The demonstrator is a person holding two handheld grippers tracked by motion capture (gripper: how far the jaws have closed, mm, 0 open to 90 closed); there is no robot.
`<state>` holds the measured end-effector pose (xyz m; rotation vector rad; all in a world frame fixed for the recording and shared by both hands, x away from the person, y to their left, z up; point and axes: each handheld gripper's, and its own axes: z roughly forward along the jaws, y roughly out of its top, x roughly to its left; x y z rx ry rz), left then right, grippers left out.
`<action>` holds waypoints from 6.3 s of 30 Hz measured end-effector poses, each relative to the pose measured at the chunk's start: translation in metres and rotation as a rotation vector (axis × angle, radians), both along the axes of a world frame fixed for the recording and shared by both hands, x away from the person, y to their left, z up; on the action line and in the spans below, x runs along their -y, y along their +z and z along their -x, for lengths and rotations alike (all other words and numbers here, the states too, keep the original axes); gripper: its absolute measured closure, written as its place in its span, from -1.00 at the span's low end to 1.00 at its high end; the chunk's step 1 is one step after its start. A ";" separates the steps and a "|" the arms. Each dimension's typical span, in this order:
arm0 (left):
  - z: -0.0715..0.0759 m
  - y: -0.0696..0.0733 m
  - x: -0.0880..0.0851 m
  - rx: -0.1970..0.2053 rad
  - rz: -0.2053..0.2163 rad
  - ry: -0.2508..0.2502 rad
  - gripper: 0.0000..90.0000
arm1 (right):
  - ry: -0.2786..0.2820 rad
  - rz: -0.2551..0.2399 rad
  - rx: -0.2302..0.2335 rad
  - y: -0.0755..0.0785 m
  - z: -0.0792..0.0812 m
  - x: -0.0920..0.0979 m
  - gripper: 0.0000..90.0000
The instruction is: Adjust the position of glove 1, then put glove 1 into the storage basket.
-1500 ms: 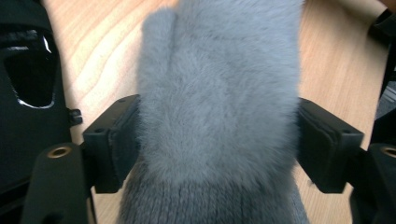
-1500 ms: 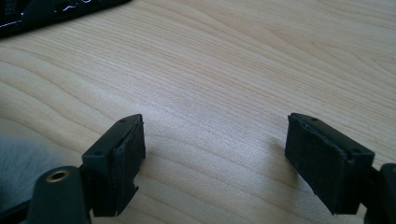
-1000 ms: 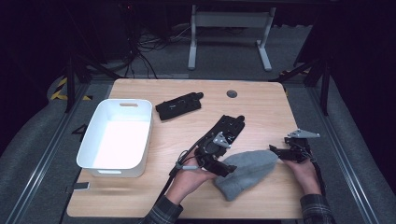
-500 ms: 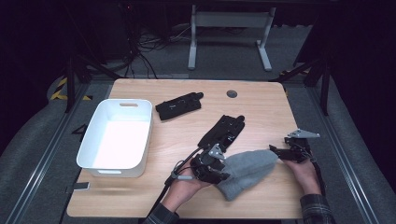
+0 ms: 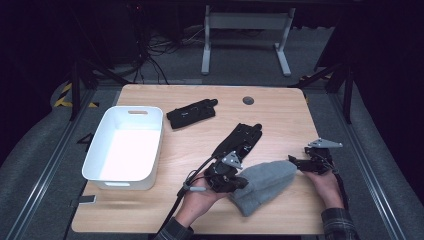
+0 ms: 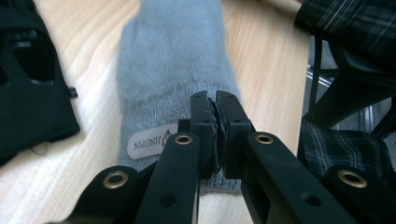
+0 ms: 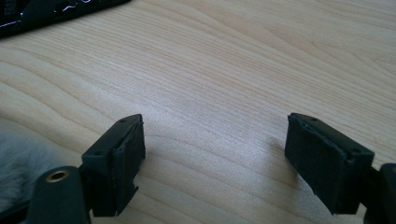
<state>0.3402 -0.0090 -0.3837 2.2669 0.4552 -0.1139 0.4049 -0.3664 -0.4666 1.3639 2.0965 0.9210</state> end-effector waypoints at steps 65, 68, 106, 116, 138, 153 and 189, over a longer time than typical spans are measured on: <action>-0.053 -0.062 0.101 -0.142 -0.187 -0.073 -0.42 | 0.008 0.003 0.000 0.000 0.001 0.000 -0.54; -0.053 -0.062 0.102 -0.166 -0.183 -0.093 -0.15 | 0.010 0.002 -0.001 0.000 0.001 0.000 -0.54; -0.065 0.008 0.031 -0.117 -0.082 0.006 0.41 | 0.007 0.004 -0.001 0.000 0.001 -0.001 -0.56; -0.073 0.036 -0.006 -0.084 -0.064 0.082 0.40 | 0.003 0.005 -0.003 0.000 0.001 -0.001 -0.59; -0.089 0.078 -0.106 -0.021 -0.055 0.290 0.40 | 0.002 0.005 -0.003 0.000 0.001 -0.001 -0.59; -0.095 0.088 -0.198 -0.031 -0.052 0.498 0.40 | 0.000 0.005 -0.004 0.000 0.001 -0.001 -0.59; -0.125 -0.020 -0.297 -0.292 -0.179 0.756 0.33 | -0.005 0.004 -0.006 0.000 0.001 -0.001 -0.61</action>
